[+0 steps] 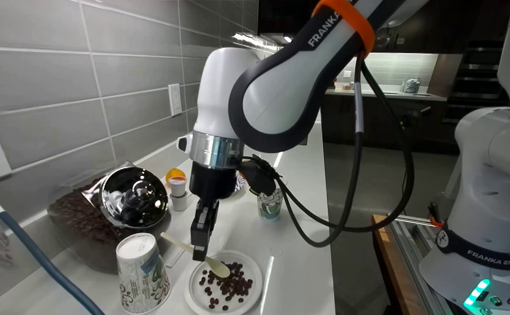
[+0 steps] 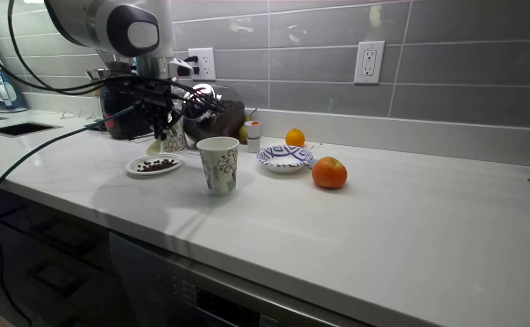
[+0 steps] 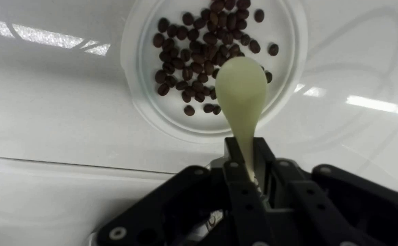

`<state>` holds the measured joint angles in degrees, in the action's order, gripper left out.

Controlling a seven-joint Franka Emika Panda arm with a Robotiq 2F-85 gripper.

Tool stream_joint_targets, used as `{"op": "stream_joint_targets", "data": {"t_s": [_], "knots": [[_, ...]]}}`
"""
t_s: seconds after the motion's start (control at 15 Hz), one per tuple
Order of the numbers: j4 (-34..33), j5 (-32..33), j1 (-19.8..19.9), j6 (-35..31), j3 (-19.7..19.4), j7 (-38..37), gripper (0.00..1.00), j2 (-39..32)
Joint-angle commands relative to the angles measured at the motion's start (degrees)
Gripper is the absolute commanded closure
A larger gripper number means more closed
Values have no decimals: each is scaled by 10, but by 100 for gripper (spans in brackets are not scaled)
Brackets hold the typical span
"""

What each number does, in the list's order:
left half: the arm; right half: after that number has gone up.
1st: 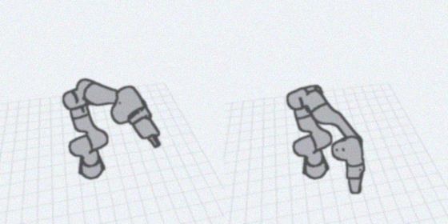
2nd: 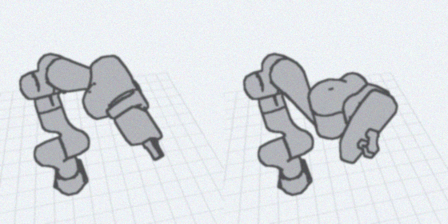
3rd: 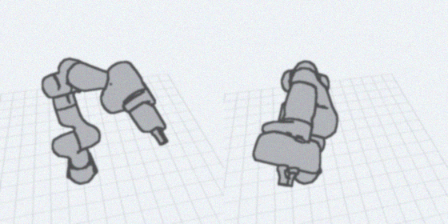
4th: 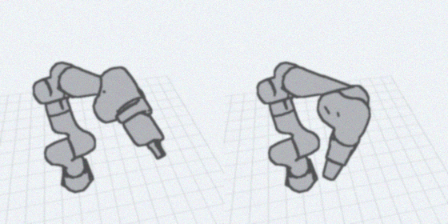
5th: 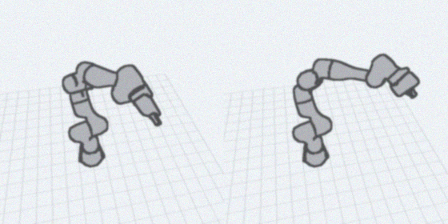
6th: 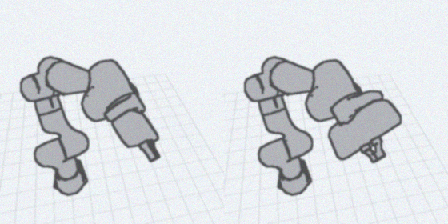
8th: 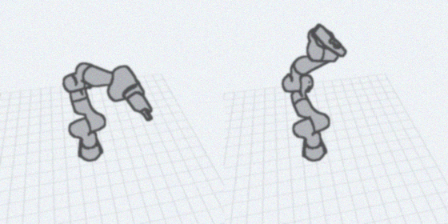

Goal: Use the white spoon to take some of the contents on the white plate and place them in the white cup.

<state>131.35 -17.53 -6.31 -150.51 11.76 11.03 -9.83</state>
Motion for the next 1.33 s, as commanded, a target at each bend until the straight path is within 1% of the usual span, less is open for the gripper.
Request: {"op": "stream_joint_targets", "data": {"t_s": [0.0, 0.2, 0.27, 0.6, 0.73, 0.93, 1.0, 1.13, 1.27], "knots": [[1, 3, -2, -7, 1, -6, 96, -2], [6, -5, -1, -15, 0, -22, 96, -4], [8, -10, -1, -21, 3, -15, 96, -4], [25, -18, 5, -115, 12, 5, 96, -17], [33, -33, 11, -154, 23, 14, 96, -27], [37, -52, 28, -202, 53, 28, 96, -44], [40, -63, 25, -216, 54, 39, 96, -48], [42, -76, 35, -230, 71, 50, 96, -54], [42, -85, 46, -225, 84, 61, 96, -57]]}}
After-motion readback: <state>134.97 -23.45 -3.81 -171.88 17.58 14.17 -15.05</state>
